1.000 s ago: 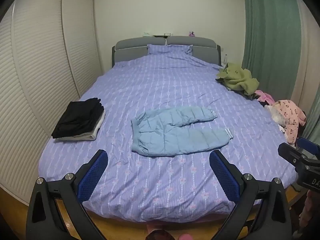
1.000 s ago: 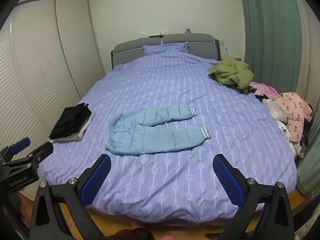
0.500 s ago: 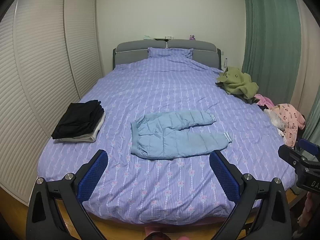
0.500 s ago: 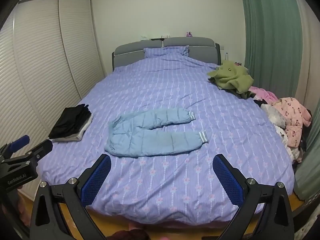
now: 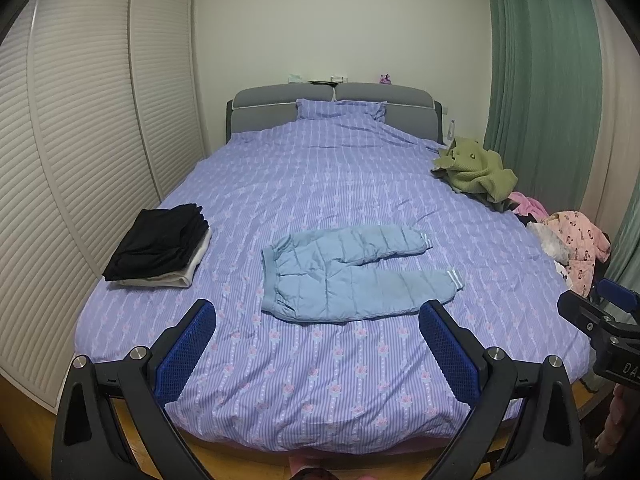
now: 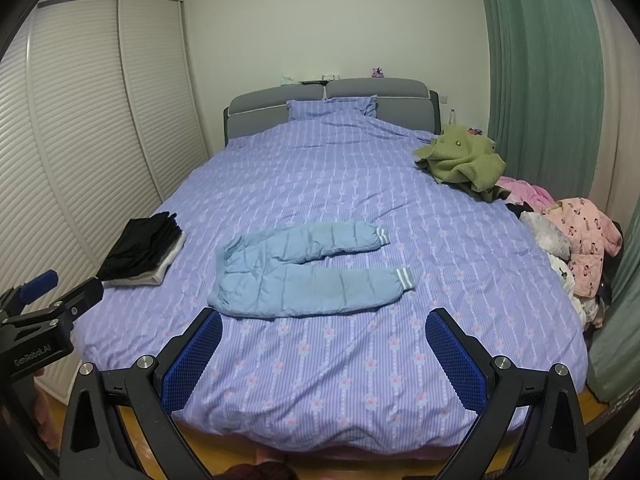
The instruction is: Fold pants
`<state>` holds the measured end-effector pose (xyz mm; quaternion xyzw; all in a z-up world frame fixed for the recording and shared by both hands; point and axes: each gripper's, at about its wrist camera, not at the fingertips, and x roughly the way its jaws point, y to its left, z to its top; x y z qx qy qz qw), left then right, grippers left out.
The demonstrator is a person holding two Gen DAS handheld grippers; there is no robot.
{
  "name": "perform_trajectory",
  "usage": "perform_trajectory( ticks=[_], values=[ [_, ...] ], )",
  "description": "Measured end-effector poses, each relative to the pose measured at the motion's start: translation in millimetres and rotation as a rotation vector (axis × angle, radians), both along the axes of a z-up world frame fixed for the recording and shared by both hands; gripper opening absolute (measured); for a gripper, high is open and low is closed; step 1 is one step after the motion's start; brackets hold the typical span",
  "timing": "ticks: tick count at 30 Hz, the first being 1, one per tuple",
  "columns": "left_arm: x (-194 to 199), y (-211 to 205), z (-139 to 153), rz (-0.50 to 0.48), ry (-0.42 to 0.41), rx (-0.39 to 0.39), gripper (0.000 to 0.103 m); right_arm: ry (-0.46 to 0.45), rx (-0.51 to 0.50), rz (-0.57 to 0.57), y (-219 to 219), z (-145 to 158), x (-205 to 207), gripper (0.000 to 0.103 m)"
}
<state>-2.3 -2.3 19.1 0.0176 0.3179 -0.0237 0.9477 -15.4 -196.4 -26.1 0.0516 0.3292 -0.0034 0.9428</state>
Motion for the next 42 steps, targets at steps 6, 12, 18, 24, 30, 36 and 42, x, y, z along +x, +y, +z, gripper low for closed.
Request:
perform_trajectory(
  ticks=[6, 12, 18, 24, 30, 36, 42],
  values=[
    [-1, -1, 0, 0.002, -0.003, 0.003, 0.103, -0.001, -0.001, -0.001, 2, -3, -2, 0.103],
    [-1, -1, 0, 0.006, 0.004, 0.001, 0.103, 0.003, -0.002, 0.002, 4, -6, -2, 0.103],
    [0, 0, 0, 0.005, 0.003, 0.005, 0.103, 0.003, -0.002, 0.003, 4, -7, -2, 0.103],
    [0, 0, 0, 0.006, 0.003, 0.002, 0.103, 0.003, -0.001, 0.002, 3, -7, -3, 0.103],
    [0, 2, -1, 0.007, 0.001, 0.001, 0.103, 0.006, -0.001, 0.003, 6, -13, -2, 0.103],
    [0, 2, -2, 0.006, 0.003, -0.001, 0.103, 0.007, 0.000, 0.005, 7, -15, -2, 0.103],
    [1, 5, -3, 0.010, 0.006, -0.003, 0.103, 0.012, -0.004, 0.008, 9, -17, -2, 0.103]
  ],
)
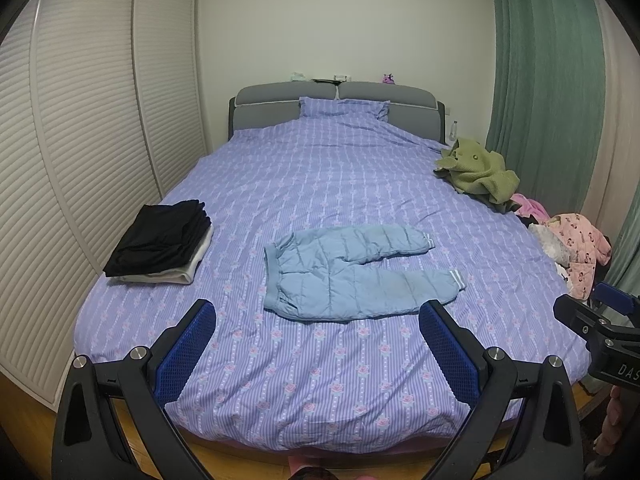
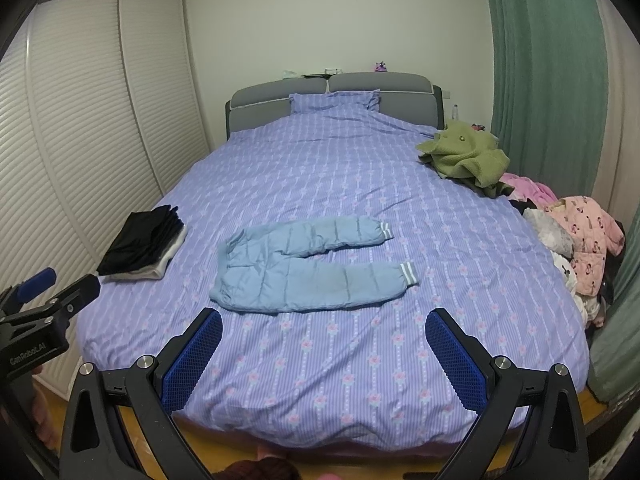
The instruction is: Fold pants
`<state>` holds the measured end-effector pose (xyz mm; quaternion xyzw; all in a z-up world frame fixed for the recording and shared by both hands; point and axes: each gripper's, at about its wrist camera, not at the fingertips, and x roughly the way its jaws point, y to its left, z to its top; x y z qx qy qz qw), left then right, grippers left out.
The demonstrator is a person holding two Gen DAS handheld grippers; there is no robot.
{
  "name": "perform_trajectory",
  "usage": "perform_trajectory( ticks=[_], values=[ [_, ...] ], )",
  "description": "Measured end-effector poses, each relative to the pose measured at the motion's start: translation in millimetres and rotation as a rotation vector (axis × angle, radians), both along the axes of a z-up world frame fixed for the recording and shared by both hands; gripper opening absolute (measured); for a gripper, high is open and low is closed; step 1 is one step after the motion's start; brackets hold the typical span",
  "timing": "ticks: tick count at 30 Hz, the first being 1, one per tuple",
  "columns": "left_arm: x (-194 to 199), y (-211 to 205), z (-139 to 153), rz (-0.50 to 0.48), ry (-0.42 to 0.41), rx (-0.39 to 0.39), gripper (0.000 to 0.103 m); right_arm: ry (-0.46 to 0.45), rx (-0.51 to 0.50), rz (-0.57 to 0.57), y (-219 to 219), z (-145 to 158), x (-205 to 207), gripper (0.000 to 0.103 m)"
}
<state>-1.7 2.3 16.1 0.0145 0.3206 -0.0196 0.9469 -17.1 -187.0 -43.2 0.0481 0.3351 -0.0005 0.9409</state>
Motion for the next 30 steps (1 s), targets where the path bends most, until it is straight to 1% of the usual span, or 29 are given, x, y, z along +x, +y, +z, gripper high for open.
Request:
perform_trajectory(
  ticks=[9, 13, 16, 20, 24, 28, 30],
  values=[
    [13, 7, -7, 0.006, 0.022, 0.011, 0.103, 0.032, -0.002, 0.002, 7, -1, 16, 0.103],
    [24, 15, -14, 0.008, 0.033, 0.023, 0.103, 0.054, -0.001, -0.001, 11, -6, 28, 0.103],
    [35, 24, -21, 0.027, 0.037, 0.034, 0.103, 0.071, -0.003, -0.008, 17, -13, 38, 0.103],
    [57, 41, -33, 0.034, 0.038, 0.058, 0.103, 0.103, -0.006, -0.024, 26, -27, 60, 0.103],
    [83, 62, -47, 0.017, 0.047, 0.053, 0.103, 0.135, 0.010, -0.039, 36, -44, 87, 0.103],
    [117, 79, -67, -0.021, 0.105, 0.022, 0.103, 0.164, 0.017, -0.081, 49, -62, 113, 0.103],
    [136, 88, -81, -0.020, 0.137, 0.008, 0.103, 0.185, 0.015, -0.106, 52, -72, 125, 0.103]
  ],
)
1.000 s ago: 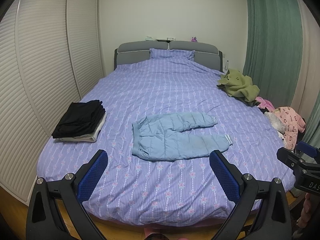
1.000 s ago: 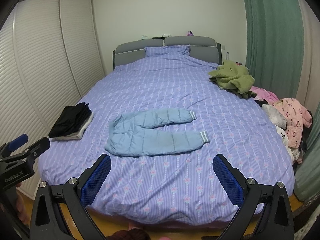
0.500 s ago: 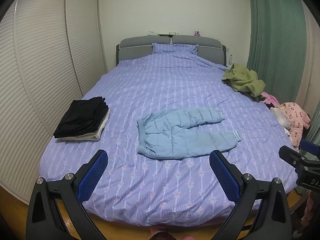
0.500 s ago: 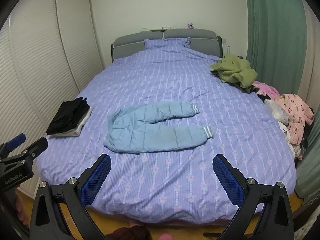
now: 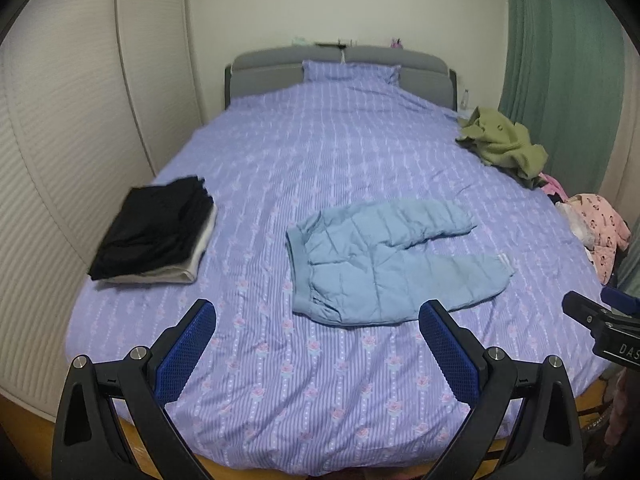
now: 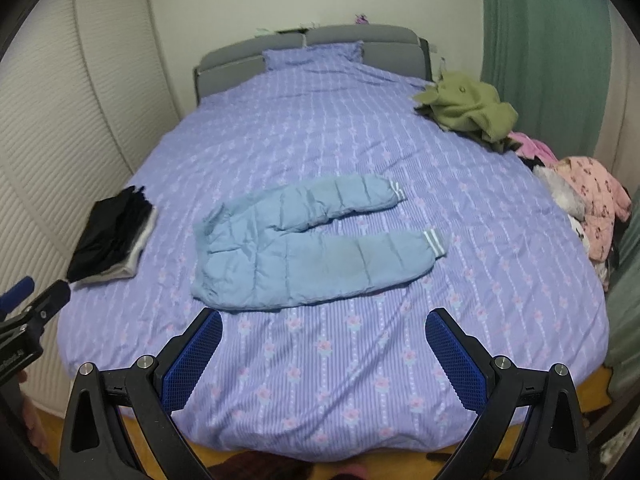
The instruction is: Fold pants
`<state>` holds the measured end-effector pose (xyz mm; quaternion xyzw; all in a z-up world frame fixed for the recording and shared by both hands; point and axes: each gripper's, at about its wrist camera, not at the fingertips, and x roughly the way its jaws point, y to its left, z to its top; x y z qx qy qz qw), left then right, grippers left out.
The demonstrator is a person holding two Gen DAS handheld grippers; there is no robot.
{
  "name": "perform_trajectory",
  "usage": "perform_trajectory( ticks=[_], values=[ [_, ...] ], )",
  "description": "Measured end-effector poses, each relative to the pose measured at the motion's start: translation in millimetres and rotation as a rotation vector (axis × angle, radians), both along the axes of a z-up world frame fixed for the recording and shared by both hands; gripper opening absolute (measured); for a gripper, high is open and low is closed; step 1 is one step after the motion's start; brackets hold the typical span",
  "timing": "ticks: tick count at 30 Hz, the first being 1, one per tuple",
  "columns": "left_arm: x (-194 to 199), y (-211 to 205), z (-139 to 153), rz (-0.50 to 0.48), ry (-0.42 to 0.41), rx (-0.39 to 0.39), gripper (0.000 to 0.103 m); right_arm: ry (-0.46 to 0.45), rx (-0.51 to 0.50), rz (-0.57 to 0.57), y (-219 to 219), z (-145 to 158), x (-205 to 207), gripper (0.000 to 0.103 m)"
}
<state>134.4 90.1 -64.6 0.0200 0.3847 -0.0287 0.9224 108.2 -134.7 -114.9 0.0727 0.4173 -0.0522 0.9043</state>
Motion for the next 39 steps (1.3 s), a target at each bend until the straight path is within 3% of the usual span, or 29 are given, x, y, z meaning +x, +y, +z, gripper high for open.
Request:
perform_trajectory(
  ticks=[9, 15, 22, 26, 29, 33, 37, 39],
  values=[
    [69, 2, -71, 0.056, 0.148, -0.096, 0.103, 0.096, -0.003, -0.047, -15, -61, 59, 0.103],
    [107, -23, -141, 0.112, 0.231, -0.084, 0.101, 0.161, 0.065, -0.040, -48, -130, 110, 0.102],
    [144, -49, -211, 0.151, 0.332, -0.122, 0.094, 0.202, 0.136, -0.071, -79, -203, 155, 0.094],
    [159, -42, -254, 0.227, 0.446, -0.241, 0.084, 0.258, 0.220, -0.146, -105, -239, 174, 0.083],
    [162, -35, -274, 0.277, 0.504, -0.333, 0.080, 0.278, 0.286, -0.196, -119, -254, 182, 0.083],
    [167, -38, -289, 0.293, 0.526, -0.390, 0.078, 0.290, 0.307, -0.201, -124, -263, 190, 0.079],
    [180, -39, -302, 0.311, 0.543, -0.466, 0.067, 0.329, 0.356, -0.203, -127, -278, 200, 0.070],
    [187, -38, -302, 0.328, 0.550, -0.492, 0.056, 0.343, 0.372, -0.206, -129, -282, 206, 0.058]
  ],
)
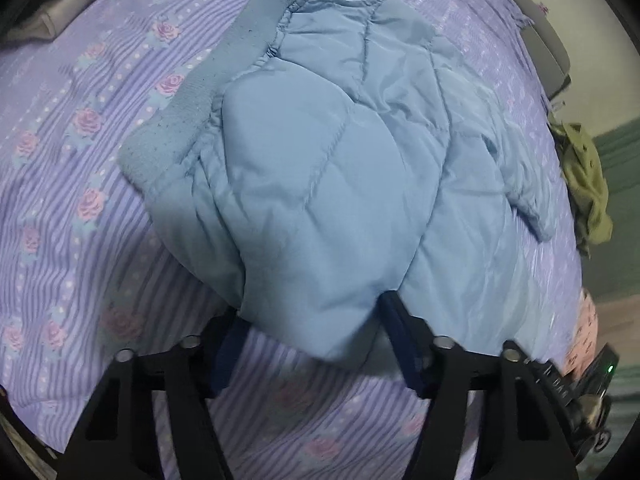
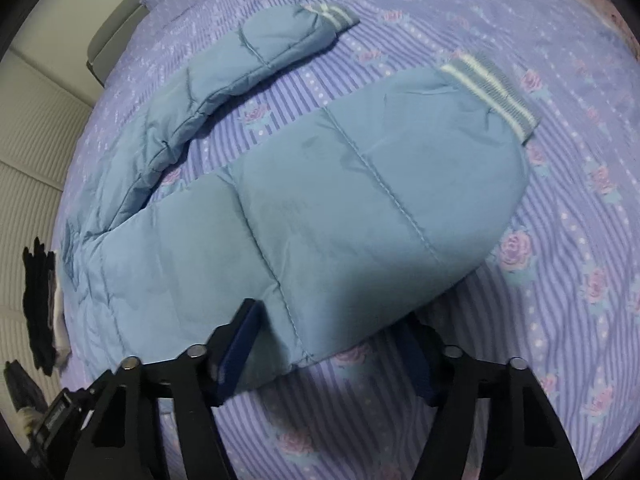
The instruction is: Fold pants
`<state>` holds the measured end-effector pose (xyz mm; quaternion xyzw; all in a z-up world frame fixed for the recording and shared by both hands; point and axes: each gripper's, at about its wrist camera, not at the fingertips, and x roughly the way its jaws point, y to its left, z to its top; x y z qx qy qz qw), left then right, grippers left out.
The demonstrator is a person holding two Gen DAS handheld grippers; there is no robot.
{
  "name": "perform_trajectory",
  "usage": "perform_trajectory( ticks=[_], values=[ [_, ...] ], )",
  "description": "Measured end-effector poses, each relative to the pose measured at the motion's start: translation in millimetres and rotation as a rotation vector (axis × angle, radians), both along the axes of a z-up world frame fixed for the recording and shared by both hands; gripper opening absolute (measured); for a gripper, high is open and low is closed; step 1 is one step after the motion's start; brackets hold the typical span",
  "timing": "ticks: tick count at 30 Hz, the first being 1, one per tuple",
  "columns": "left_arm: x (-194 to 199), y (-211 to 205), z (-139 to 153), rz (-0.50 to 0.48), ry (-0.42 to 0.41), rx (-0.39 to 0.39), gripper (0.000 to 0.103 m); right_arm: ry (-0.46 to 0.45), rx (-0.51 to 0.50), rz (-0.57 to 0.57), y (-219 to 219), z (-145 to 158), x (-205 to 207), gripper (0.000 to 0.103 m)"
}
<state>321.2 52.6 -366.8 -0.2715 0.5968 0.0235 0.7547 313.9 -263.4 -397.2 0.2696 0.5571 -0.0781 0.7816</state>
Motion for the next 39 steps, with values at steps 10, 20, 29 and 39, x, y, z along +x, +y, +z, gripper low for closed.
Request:
perform_trajectory(
  ticks=[10, 20, 29, 39],
  values=[
    [1, 4, 77, -0.045, -0.133, 0.111, 0.014, -0.073, -0.110, 0.154, 14, 78, 19, 0.015],
    [3, 10, 137, -0.084, -0.168, 0.170, 0.013, -0.135, -0.089, 0.164, 22, 166, -8, 0.014],
    [28, 14, 133, -0.076, -0.103, 0.161, 0.013, -0.140, -0.084, 0.155, 27, 182, 22, 0.014],
    [134, 11, 125, -0.069, -0.131, 0.162, 0.013, -0.153, -0.085, 0.060, 18, 161, 127, 0.014]
  ],
)
